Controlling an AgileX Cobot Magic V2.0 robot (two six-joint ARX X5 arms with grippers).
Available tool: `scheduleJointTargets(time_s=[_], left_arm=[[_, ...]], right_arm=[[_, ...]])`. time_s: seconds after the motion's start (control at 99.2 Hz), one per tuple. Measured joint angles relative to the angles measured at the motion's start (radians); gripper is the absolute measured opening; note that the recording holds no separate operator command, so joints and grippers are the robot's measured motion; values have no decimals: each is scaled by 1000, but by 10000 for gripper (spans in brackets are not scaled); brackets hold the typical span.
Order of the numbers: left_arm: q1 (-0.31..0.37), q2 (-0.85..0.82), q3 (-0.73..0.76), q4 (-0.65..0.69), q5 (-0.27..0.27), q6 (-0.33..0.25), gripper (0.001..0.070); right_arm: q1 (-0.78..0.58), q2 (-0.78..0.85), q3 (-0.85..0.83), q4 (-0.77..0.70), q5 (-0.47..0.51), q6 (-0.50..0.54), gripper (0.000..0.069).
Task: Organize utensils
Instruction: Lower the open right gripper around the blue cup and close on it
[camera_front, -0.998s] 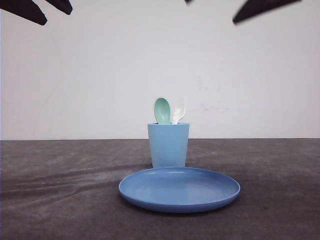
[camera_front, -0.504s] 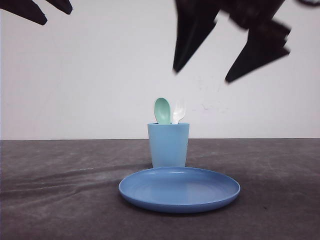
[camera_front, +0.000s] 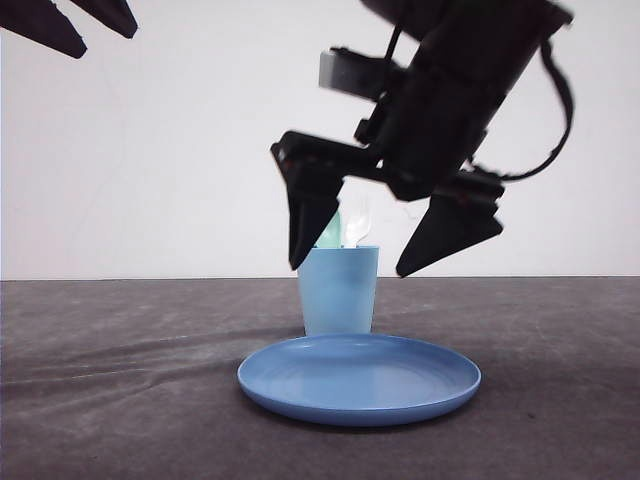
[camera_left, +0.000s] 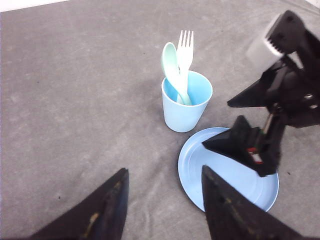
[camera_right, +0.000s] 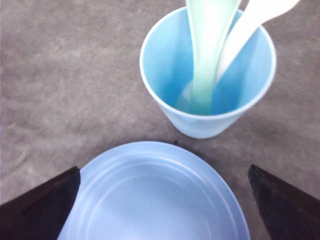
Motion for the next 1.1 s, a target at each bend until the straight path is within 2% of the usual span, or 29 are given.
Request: scheduleJointTargets(time_s=[0.282,1.099], left_arm=[[0,0,0,0,0,0,274],[0,0,0,0,0,0,274]], right_arm=[[-10,67,0,89,0,31,679],[-66,154,1,160,-30,49,679]])
